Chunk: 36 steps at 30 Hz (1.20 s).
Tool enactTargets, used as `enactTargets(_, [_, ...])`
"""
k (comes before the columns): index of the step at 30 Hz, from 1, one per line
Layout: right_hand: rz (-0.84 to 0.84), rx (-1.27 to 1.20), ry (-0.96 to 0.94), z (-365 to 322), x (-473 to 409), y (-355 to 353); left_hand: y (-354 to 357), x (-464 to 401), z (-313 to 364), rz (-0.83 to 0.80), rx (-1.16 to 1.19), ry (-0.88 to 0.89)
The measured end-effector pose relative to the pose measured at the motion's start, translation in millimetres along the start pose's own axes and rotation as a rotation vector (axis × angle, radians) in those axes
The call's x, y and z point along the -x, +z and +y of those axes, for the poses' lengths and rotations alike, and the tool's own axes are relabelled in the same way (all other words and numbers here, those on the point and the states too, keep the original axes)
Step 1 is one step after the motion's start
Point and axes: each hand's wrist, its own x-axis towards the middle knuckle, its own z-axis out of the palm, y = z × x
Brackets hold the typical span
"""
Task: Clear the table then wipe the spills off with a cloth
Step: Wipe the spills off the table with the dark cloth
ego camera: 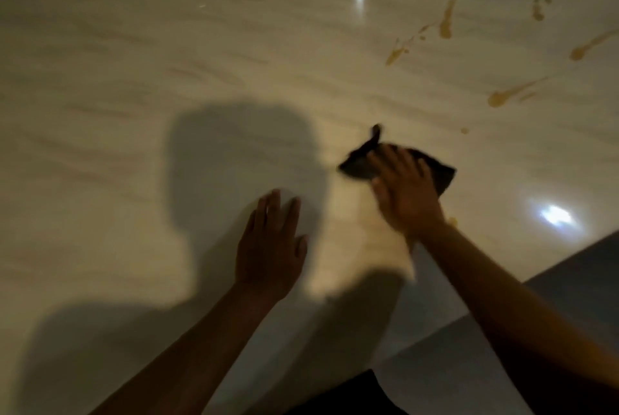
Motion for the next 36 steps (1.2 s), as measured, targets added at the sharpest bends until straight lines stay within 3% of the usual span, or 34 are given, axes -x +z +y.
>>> enactTargets(2, [0.010, -0.042, 0.223, 5.7, -13.4, -0.8, -0.6, 12.9, -4.0, -0.005, -0.003, 0.023])
enactTargets(4, [0.045, -0.055, 0.307, -18.8, -3.6, 5.9, -0.2, 28.5, -6.2, -0.002, -0.015, 0.048])
enactTargets(7, [0.096, -0.082, 0.222, -78.4, 52.7, 15.0, 0.1, 47.9, -5.6, -0.014, -0.028, 0.077])
enactTargets(10, [-0.011, -0.104, 0.061, -120.0, 131.1, 14.6, 0.1, 54.5, -1.5, -0.028, 0.012, 0.104])
enactTargets(13, [-0.013, -0.075, 0.012, -82.2, 154.6, 8.2, 0.9, 55.6, 5.6, -0.042, -0.015, 0.193])
enactTargets(18, [0.045, -0.035, 0.519, 22.5, 113.1, -8.4, 3.9, 54.0, 24.4, -0.093, -0.048, 0.255])
enactTargets(21, [0.080, -0.051, 0.636, 17.4, 105.1, -4.7, 3.1, 54.1, 30.7, -0.134, -0.069, 0.283])
enactTargets(24, [0.140, -0.052, 0.505, -51.0, 136.8, 5.3, 3.0, 55.8, 28.9, -0.141, -0.086, 0.288])
enactTargets(27, [0.038, -0.090, 0.253, -115.5, 195.1, 13.9, 1.8, 57.3, 28.2, -0.112, -0.051, 0.300])
enactTargets(30, [0.018, -0.067, 0.151, -90.6, 206.3, 8.8, 0.5, 56.9, 28.9, -0.110, -0.068, 0.314])
enactTargets(36, [0.035, -0.040, 0.601, 1.1, 157.1, -3.0, 4.5, 61.8, 32.1, -0.097, -0.076, 0.326])
